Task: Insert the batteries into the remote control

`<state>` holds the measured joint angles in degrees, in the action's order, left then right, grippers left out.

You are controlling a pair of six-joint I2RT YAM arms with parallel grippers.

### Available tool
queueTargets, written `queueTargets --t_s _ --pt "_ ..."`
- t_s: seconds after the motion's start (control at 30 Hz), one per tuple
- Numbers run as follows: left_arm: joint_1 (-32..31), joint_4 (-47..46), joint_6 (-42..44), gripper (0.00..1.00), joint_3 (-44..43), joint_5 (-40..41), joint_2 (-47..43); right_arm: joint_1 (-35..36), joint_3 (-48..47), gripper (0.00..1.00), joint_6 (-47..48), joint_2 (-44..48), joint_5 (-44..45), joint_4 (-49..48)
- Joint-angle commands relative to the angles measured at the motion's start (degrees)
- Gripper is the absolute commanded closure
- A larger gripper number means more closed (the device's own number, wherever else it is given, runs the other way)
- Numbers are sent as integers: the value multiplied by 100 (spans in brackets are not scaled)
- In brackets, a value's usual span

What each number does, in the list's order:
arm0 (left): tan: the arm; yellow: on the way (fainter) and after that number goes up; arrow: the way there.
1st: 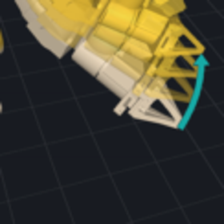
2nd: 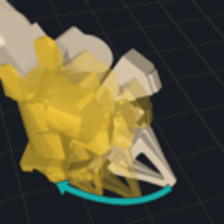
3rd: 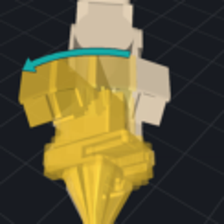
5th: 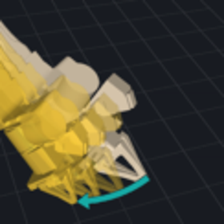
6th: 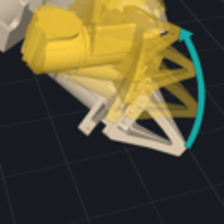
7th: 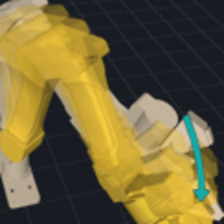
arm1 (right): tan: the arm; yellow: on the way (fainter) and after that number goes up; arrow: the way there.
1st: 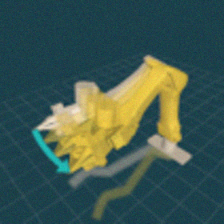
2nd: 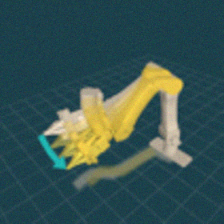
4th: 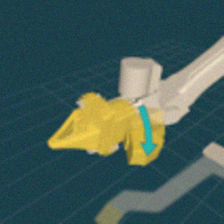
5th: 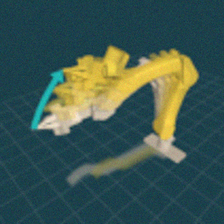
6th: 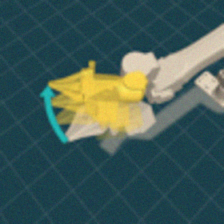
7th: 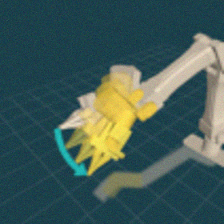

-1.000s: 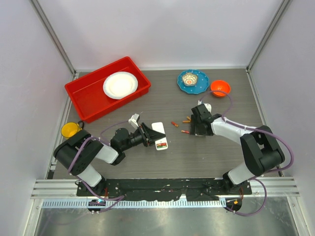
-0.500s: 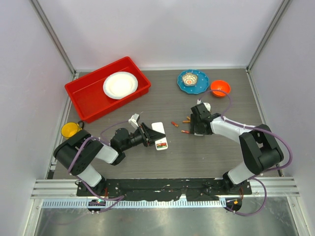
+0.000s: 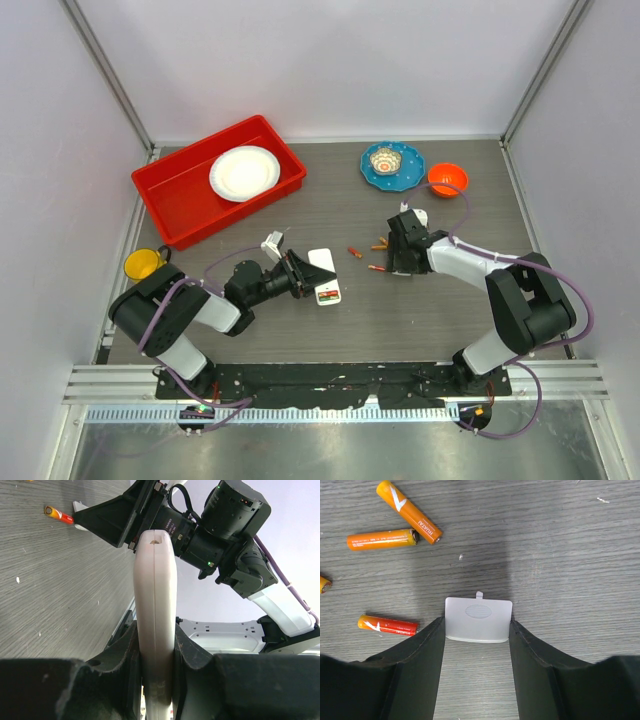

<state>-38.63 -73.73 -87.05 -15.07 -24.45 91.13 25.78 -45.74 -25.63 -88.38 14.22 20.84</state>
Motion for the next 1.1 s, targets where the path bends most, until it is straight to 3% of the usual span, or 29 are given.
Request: queueTargets --t_s 0.0,0.07,0.1,0.17,0.2,0.37,0.53,0.7,0.87,1.07 --pt "-22 -1486 3 100 -110 45 -104 24 241 55 -39 -118 11 351" --pt "-22 -1486 12 100 -110 89 -104 24 249 67 -65 -118 -7 342" --pt "-22 -1486 21 100 -119 115 -104 24 267 82 -100 -14 2 342" --pt "-22 -1486 30 100 -136 159 -104 32 267 98 -188 232 -15 359" --pt "-22 -1486 30 100 -171 168 -96 41 215 99 -258 538 -7 394" --pt "-22 -1486 12 100 -295 195 -52 374 -435 99 -215 1638 -6 1253" --pt "-39 -1486 65 100 -418 379 1 1595 -1577 99 189 2140 -165 2098" --pt "-214 -1486 284 100 -444 950 -25 2264 -2876 99 462 1702 -972 3416" --pt "-355 -1486 250 100 -365 1643 71 2361 -3932 99 866 1131 -1481 4542" --pt "-417 -1486 284 100 -181 2084 98 2704 -4110 99 954 665 -1809 4849"
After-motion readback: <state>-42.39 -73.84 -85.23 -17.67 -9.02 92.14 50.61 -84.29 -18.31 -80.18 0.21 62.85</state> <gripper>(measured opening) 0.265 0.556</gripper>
